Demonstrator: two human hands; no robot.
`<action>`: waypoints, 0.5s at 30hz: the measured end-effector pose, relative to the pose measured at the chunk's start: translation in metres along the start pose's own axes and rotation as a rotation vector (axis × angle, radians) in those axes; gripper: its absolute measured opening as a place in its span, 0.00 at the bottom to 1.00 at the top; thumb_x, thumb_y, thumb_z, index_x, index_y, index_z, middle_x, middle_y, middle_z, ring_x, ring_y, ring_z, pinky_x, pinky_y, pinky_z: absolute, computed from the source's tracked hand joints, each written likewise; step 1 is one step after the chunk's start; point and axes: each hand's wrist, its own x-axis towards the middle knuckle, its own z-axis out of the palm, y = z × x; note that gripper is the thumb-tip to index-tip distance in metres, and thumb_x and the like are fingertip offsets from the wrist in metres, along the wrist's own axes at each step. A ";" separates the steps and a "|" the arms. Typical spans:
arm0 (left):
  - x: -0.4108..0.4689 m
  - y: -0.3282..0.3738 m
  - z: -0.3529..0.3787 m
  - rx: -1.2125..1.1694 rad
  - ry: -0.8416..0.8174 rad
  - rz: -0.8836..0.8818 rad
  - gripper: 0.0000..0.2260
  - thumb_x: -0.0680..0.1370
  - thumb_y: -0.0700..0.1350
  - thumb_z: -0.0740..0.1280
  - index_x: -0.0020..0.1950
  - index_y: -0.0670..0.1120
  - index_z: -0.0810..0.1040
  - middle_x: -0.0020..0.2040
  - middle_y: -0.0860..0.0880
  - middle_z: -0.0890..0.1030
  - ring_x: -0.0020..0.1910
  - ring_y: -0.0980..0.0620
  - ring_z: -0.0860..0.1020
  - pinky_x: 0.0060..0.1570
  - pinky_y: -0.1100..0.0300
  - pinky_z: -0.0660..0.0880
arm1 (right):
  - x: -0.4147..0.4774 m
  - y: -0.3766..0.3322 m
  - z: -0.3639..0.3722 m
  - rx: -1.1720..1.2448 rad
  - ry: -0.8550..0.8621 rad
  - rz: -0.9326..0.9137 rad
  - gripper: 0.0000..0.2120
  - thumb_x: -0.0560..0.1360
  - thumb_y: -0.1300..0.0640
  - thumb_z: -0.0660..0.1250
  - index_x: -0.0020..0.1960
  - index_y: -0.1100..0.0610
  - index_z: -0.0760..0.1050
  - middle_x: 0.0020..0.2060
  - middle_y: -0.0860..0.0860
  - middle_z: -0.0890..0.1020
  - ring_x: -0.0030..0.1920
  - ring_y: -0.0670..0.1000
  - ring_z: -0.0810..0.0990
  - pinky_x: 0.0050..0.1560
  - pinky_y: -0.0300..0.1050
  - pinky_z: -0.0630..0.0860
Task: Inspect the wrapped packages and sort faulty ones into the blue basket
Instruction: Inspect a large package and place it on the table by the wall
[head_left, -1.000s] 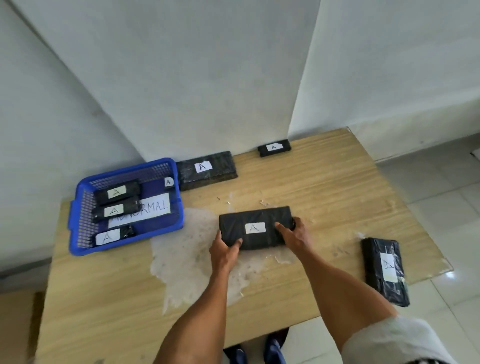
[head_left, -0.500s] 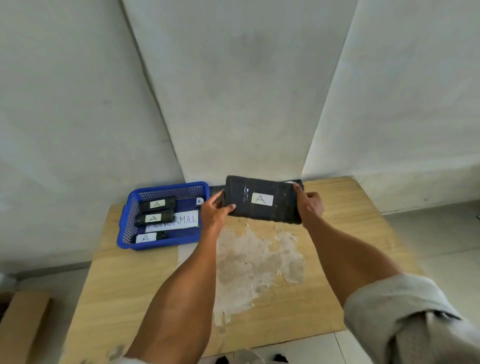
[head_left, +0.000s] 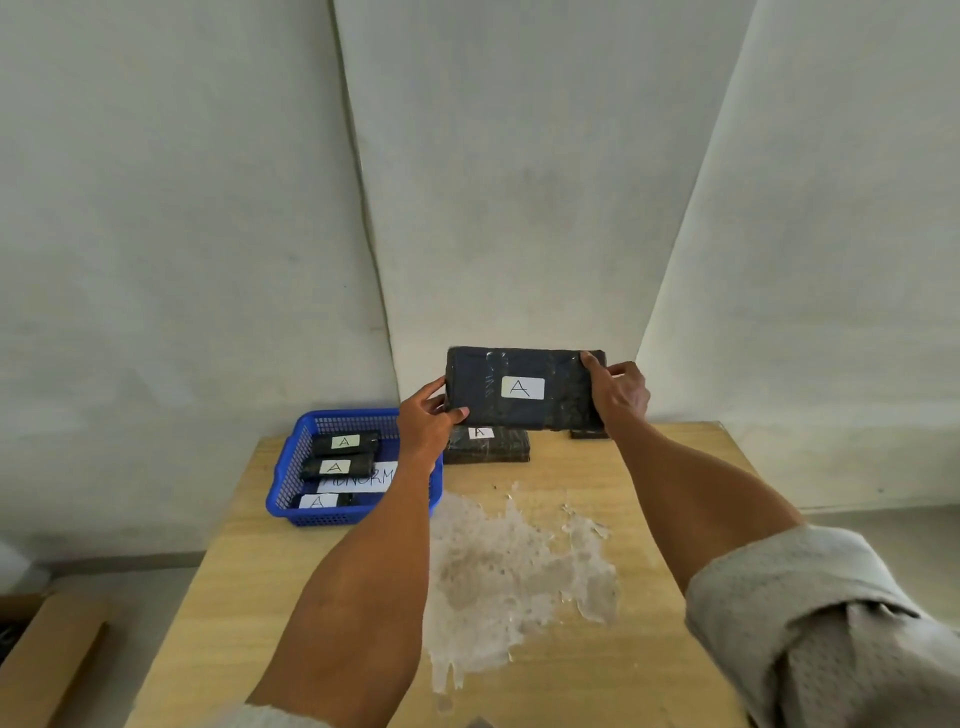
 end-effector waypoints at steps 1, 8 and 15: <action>-0.002 0.001 -0.001 -0.001 0.008 0.000 0.29 0.71 0.32 0.76 0.69 0.48 0.76 0.55 0.43 0.85 0.52 0.46 0.84 0.56 0.48 0.81 | -0.001 -0.002 0.001 -0.005 -0.002 -0.007 0.29 0.73 0.33 0.70 0.60 0.55 0.74 0.49 0.55 0.76 0.50 0.58 0.77 0.56 0.56 0.80; -0.002 0.015 -0.004 -0.014 0.166 -0.050 0.21 0.74 0.42 0.74 0.65 0.49 0.75 0.62 0.40 0.80 0.56 0.43 0.81 0.56 0.45 0.80 | -0.006 -0.004 0.006 0.032 -0.170 -0.087 0.30 0.73 0.39 0.74 0.66 0.55 0.70 0.57 0.56 0.77 0.54 0.57 0.77 0.58 0.58 0.80; 0.015 0.051 -0.013 0.181 0.319 -0.067 0.23 0.77 0.61 0.68 0.57 0.42 0.83 0.52 0.44 0.82 0.55 0.44 0.78 0.53 0.53 0.75 | -0.010 0.012 0.008 0.059 -0.407 -0.230 0.41 0.65 0.61 0.83 0.71 0.51 0.66 0.60 0.53 0.77 0.60 0.59 0.79 0.57 0.62 0.82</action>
